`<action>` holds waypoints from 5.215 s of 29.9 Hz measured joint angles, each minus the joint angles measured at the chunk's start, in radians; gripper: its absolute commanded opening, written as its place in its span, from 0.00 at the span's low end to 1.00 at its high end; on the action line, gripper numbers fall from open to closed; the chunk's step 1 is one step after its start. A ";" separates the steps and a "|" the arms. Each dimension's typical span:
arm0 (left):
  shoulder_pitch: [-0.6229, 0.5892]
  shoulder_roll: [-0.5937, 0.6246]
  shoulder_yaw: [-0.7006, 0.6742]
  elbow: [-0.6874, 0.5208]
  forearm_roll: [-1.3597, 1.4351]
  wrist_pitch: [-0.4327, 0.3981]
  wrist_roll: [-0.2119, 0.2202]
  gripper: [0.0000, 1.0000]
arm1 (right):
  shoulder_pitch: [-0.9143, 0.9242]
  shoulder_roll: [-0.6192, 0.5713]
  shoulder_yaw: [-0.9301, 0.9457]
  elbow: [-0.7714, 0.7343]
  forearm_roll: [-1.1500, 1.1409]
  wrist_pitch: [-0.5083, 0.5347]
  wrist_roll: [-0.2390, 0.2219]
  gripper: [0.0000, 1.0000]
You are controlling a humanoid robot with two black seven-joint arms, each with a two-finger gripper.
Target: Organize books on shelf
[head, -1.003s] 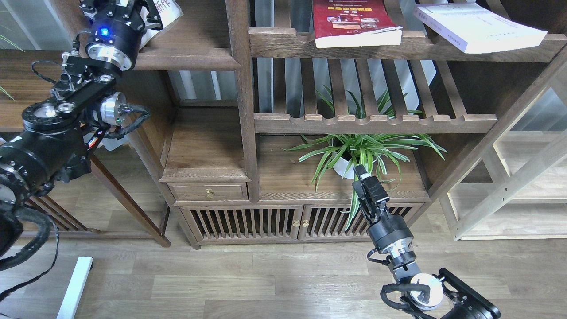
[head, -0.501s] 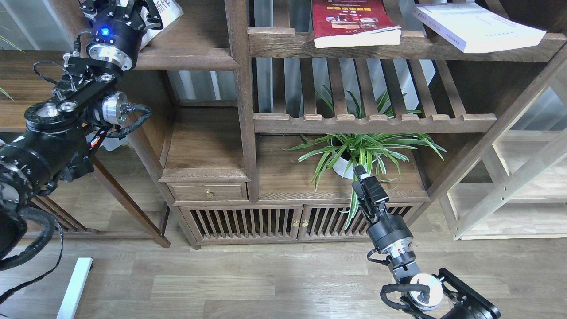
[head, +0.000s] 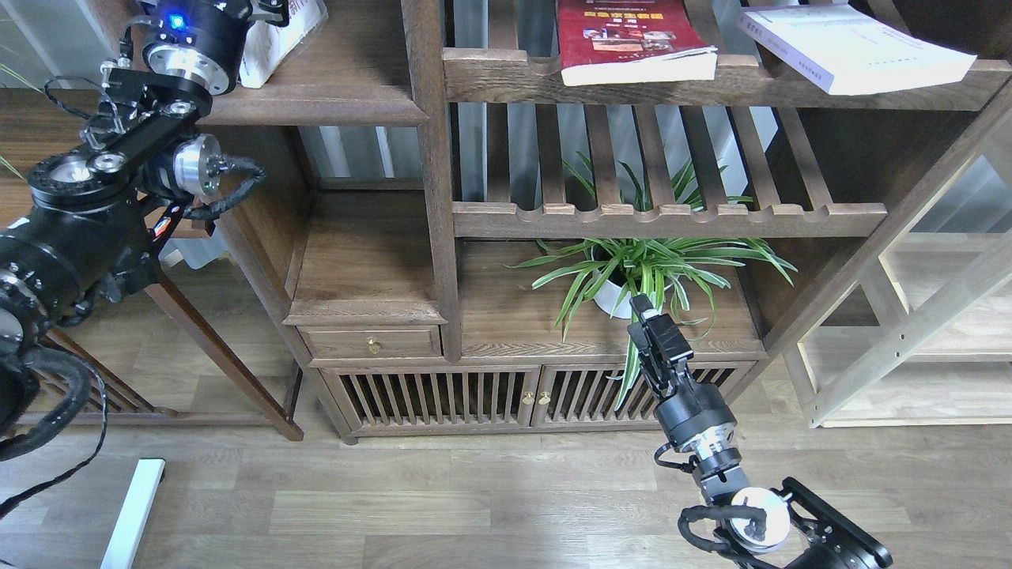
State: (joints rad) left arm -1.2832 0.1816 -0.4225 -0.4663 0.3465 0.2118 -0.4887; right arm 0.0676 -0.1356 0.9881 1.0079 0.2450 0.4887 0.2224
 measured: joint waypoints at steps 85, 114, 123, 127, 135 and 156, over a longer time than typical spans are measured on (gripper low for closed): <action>-0.046 0.343 -0.224 -0.544 -0.179 -0.249 0.000 0.97 | 0.098 -0.039 -0.020 0.029 0.000 0.000 0.000 0.74; 0.290 0.486 -0.225 -0.807 -0.692 -0.701 0.000 0.95 | 0.070 -0.360 0.075 0.187 0.257 0.000 0.005 0.65; 0.418 0.476 -0.218 -0.898 -0.774 -0.701 0.000 0.97 | 0.156 -0.391 0.251 0.190 0.376 0.000 0.008 0.66; 0.454 0.473 -0.217 -0.906 -0.774 -0.700 0.000 0.97 | 0.199 -0.410 0.299 0.197 0.431 0.000 0.009 0.66; 0.478 0.473 -0.219 -0.901 -0.770 -0.700 0.000 0.97 | 0.218 -0.400 0.318 0.199 0.451 0.000 0.011 0.66; 0.478 0.452 -0.217 -0.897 -0.761 -0.700 0.000 0.97 | 0.228 -0.420 0.311 0.168 0.444 -0.123 0.001 0.69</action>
State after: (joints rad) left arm -0.8053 0.6334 -0.6392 -1.3636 -0.4141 -0.4887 -0.4887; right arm 0.2956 -0.5551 1.2990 1.1761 0.6888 0.3658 0.2231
